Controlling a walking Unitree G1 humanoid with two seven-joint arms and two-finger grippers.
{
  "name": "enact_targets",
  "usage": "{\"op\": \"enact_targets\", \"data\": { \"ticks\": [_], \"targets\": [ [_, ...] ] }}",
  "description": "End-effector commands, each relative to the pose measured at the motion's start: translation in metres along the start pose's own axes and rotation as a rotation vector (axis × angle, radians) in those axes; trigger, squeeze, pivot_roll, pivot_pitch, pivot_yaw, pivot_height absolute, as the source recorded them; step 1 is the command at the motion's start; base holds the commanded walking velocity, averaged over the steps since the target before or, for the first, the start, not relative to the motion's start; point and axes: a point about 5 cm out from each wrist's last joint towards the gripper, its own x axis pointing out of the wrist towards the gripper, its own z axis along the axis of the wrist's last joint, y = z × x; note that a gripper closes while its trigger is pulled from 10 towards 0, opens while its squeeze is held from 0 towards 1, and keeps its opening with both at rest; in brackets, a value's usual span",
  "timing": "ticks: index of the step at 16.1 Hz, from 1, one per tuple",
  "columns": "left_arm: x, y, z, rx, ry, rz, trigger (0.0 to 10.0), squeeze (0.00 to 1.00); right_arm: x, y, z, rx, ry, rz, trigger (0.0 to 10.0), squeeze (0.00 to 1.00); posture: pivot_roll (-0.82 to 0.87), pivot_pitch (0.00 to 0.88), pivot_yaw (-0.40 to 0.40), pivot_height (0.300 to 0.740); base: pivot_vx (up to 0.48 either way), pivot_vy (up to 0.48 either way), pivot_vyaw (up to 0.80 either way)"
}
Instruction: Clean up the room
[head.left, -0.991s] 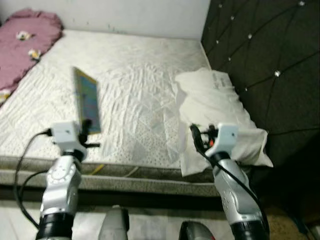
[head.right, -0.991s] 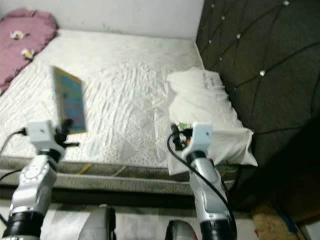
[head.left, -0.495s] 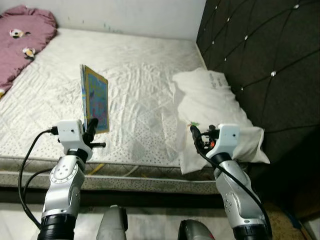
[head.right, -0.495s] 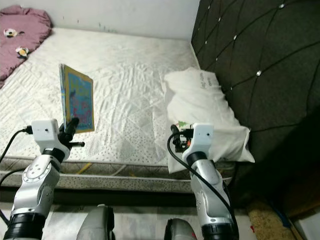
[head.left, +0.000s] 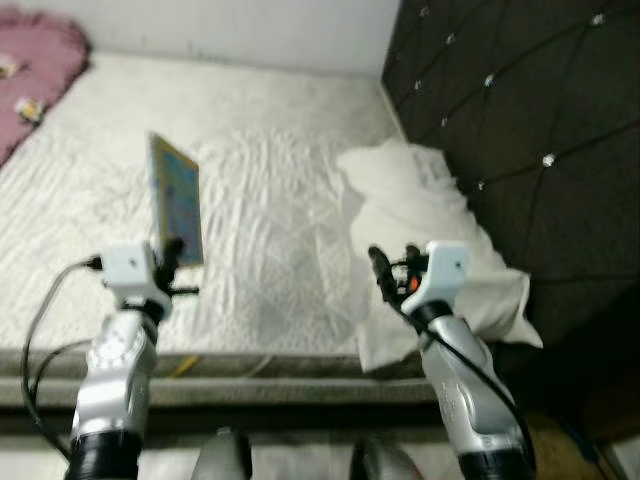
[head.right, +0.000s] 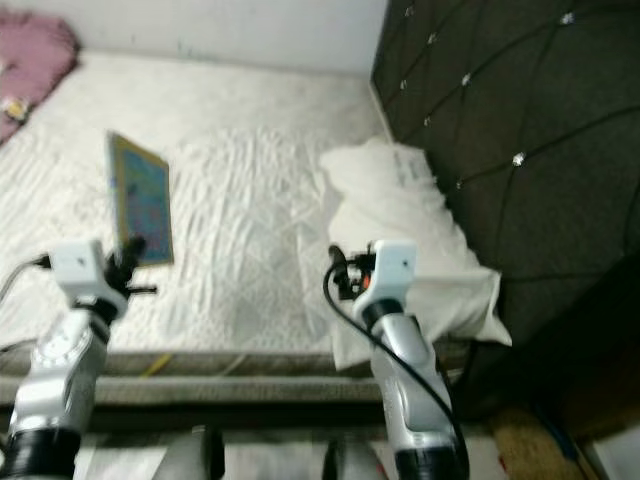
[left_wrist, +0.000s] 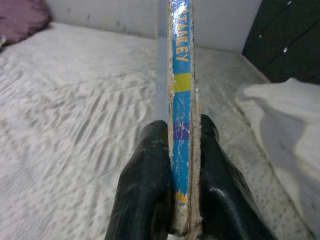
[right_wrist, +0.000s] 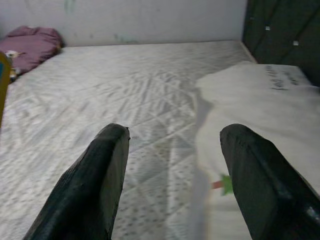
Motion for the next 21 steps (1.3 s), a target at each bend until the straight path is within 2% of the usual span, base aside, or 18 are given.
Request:
{"op": "enact_targets", "data": {
  "ticks": [1,3,6,7,8,9,11,14,15,21],
  "targets": [
    [0.004,-0.015,0.008,-0.002,-0.039,-0.049,10.0,0.00,-0.003,-0.011,0.001,-0.012,0.003,-0.040,10.0,0.00,-0.04,0.041,-0.072,0.662,0.356,0.000,0.00],
    [0.004,-0.016,0.007,-0.006,-0.033,-0.048,10.0,0.00,-0.003,-0.012,0.002,-0.015,0.003,-0.043,10.0,0.00,-0.04,0.042,-0.072,0.662,0.148,0.000,0.00],
    [0.004,-0.022,-0.003,-0.044,0.046,-0.078,10.0,0.00,-0.004,-0.014,0.002,-0.019,0.006,-0.056,10.0,0.00,-0.05,0.047,-0.073,0.662,0.000,0.000,0.00],
    [0.005,-0.025,-0.009,-0.083,0.099,-0.091,10.0,0.00,-0.004,-0.014,0.002,-0.020,0.007,-0.059,10.0,0.00,-0.05,0.049,-0.074,0.662,0.000,0.000,0.00],
    [0.006,-0.032,-0.016,-0.188,0.167,-0.132,10.0,0.00,-0.006,-0.015,0.002,-0.020,0.009,-0.060,10.0,0.00,-0.05,0.056,-0.080,0.662,0.000,0.000,0.00],
    [0.008,-0.035,-0.021,-0.245,0.208,-0.140,10.0,0.00,-0.007,-0.015,0.002,-0.019,0.014,-0.056,10.0,0.00,-0.06,0.059,-0.081,0.662,0.000,0.000,0.00],
    [0.015,-0.042,-0.027,-0.287,0.267,-0.176,10.0,0.00,-0.010,-0.015,0.001,-0.011,0.021,-0.058,10.0,0.00,-0.07,0.064,-0.085,0.647,0.000,0.000,0.00],
    [0.021,-0.047,-0.023,-0.274,0.261,-0.194,10.0,0.00,-0.013,-0.018,0.002,-0.019,0.022,-0.065,10.0,0.00,-0.08,0.069,-0.082,0.617,0.000,0.000,0.00],
    [0.023,-0.048,-0.017,-0.305,0.236,-0.204,10.0,0.00,-0.013,-0.020,0.002,-0.025,0.025,-0.075,10.0,0.00,-0.08,0.070,-0.081,0.617,0.000,0.000,0.00],
    [0.021,-0.040,-0.016,-0.320,0.204,-0.181,10.0,0.00,-0.012,-0.019,0.000,-0.029,0.035,-0.075,10.0,0.00,-0.07,0.067,-0.088,0.617,0.000,0.000,0.00]
  ]
}}
